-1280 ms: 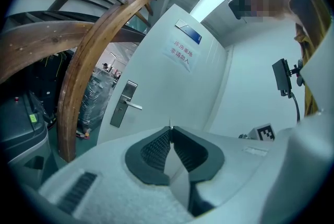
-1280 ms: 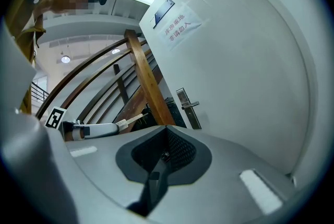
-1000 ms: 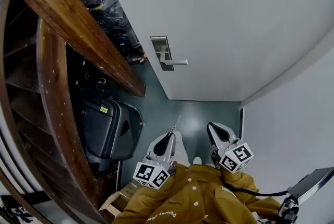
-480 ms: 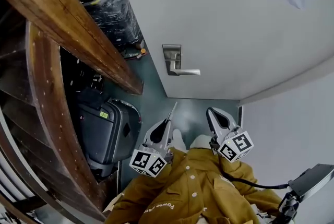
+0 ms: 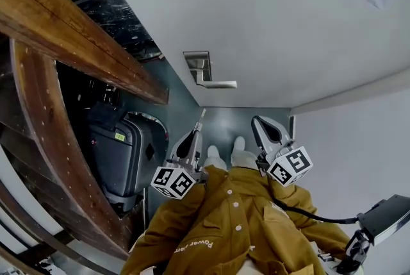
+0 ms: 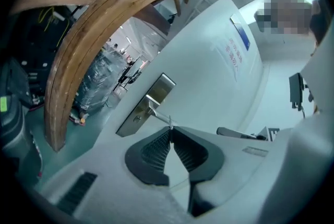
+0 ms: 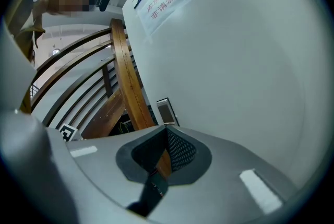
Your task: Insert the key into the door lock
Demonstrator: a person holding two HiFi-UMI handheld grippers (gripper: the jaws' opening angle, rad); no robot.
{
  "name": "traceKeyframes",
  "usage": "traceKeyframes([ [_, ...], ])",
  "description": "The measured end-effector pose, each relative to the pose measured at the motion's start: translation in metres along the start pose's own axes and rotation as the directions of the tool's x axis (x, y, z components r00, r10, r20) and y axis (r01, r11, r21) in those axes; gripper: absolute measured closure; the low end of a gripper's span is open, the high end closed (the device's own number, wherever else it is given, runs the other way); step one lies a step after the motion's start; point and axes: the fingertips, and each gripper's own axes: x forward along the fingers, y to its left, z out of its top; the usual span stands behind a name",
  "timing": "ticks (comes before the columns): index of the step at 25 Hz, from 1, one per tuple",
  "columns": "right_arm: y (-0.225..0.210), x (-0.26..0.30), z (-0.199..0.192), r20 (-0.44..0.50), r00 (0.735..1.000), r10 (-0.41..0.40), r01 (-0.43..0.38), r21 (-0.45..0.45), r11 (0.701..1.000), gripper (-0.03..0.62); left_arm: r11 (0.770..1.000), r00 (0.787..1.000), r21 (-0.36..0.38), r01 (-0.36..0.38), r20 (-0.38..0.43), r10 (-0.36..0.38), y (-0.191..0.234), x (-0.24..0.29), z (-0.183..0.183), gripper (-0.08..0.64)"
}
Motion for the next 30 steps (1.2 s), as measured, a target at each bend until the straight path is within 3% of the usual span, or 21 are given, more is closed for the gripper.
traceKeyframes([
  [3,-0.011,0.000,0.004,0.001,1.000,0.000,0.000,0.006,1.000,0.588,0.986,1.000,-0.164,-0.020,0.019,0.024,0.017,0.009,-0.011,0.537],
  [6,-0.025,0.000,0.002,-0.001,1.000,-0.005,0.005,0.030,1.000,0.588,0.937,0.997,-0.349,-0.030,0.059,0.054,0.041,0.017,-0.023,0.537],
  [10,-0.038,-0.005,0.004,0.003,1.000,-0.019,0.019,0.039,0.999,0.588,0.878,0.992,-0.475,-0.065,0.066,0.109,0.074,0.035,-0.044,0.537],
  [11,-0.041,-0.007,0.005,0.004,1.000,-0.025,0.025,0.040,0.999,0.588,0.857,0.991,-0.511,-0.064,0.066,0.114,0.077,0.041,-0.048,0.537],
  [14,-0.052,-0.012,0.008,0.003,0.999,-0.045,0.045,0.042,0.998,0.588,0.724,0.987,-0.689,0.031,0.135,0.087,0.075,0.069,-0.054,0.537],
  [16,-0.060,-0.013,0.009,0.007,0.998,-0.055,0.054,0.046,0.997,0.588,0.686,0.980,-0.725,0.062,0.174,0.095,0.088,0.085,-0.054,0.537],
  [20,-0.074,-0.015,0.010,0.007,0.997,-0.077,0.076,0.056,0.996,0.588,0.668,0.970,-0.741,0.072,0.208,0.127,0.107,0.109,-0.047,0.537],
  [24,-0.084,-0.018,0.010,0.004,0.995,-0.096,0.096,0.067,0.993,0.588,0.676,0.967,-0.732,0.083,0.223,0.123,0.102,0.119,-0.035,0.537],
  [30,-0.089,-0.015,0.012,0.005,0.995,-0.096,0.095,0.073,0.993,0.588,0.671,0.962,-0.737,0.089,0.238,0.134,0.104,0.125,-0.029,0.537],
])
